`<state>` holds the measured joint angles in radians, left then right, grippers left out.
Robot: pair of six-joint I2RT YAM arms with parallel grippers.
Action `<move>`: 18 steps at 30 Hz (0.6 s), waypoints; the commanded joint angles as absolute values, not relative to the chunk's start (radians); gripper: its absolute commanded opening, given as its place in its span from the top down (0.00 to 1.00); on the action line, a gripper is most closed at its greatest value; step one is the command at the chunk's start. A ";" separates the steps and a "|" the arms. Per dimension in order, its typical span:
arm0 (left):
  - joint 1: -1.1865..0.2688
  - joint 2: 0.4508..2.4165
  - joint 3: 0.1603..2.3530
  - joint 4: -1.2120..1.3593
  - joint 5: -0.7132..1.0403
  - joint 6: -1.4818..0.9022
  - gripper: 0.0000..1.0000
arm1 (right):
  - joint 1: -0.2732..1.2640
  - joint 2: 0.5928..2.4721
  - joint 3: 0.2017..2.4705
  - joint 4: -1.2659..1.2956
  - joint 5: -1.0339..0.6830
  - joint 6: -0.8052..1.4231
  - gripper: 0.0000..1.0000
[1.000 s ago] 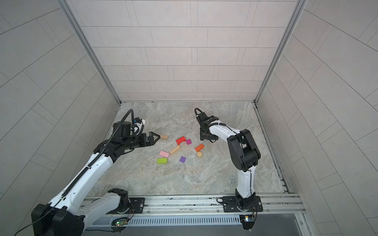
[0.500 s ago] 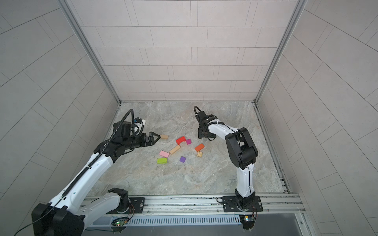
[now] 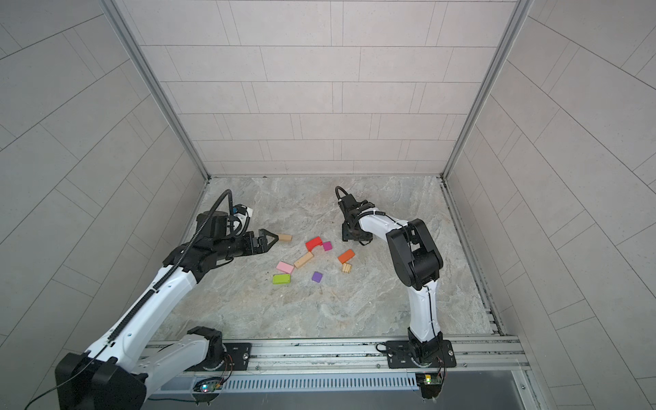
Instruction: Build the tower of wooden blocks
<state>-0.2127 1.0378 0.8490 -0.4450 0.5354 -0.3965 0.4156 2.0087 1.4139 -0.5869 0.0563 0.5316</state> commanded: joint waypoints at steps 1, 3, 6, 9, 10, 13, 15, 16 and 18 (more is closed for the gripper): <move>-0.215 1.041 0.842 -0.436 0.539 -0.403 0.00 | 0.413 2.024 1.428 -0.594 0.069 0.546 0.32; -0.215 1.045 0.840 -0.437 0.529 -0.416 0.00 | 0.413 2.021 1.428 -0.593 0.064 0.545 0.29; -0.215 1.063 0.849 -0.460 0.503 -0.413 0.00 | 0.412 2.019 1.430 -0.593 0.054 0.546 0.19; -0.215 1.094 0.866 -0.494 0.460 -0.402 0.00 | 0.413 2.014 1.431 -0.594 0.049 0.541 0.14; -0.215 1.107 0.875 -0.513 0.446 -0.394 0.00 | 0.413 2.013 1.433 -0.594 0.047 0.540 0.13; -0.215 1.129 0.892 -0.540 0.390 -0.384 0.00 | 0.413 1.999 1.433 -0.603 0.041 0.533 0.08; -0.216 1.143 0.890 -0.538 0.346 -0.394 0.00 | 0.412 1.974 1.431 -0.610 0.040 0.528 0.04; -0.216 1.157 0.891 -0.545 0.321 -0.400 0.00 | 0.411 1.955 1.428 -0.613 0.040 0.526 0.01; -0.217 1.188 0.917 -0.582 0.293 -0.387 0.00 | 0.411 1.908 1.416 -0.617 0.033 0.520 0.01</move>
<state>-0.2127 1.1633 0.8703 -0.5320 0.3714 -0.3996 0.4156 1.9949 1.4139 -0.5926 0.0311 0.5262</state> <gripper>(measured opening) 0.999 0.991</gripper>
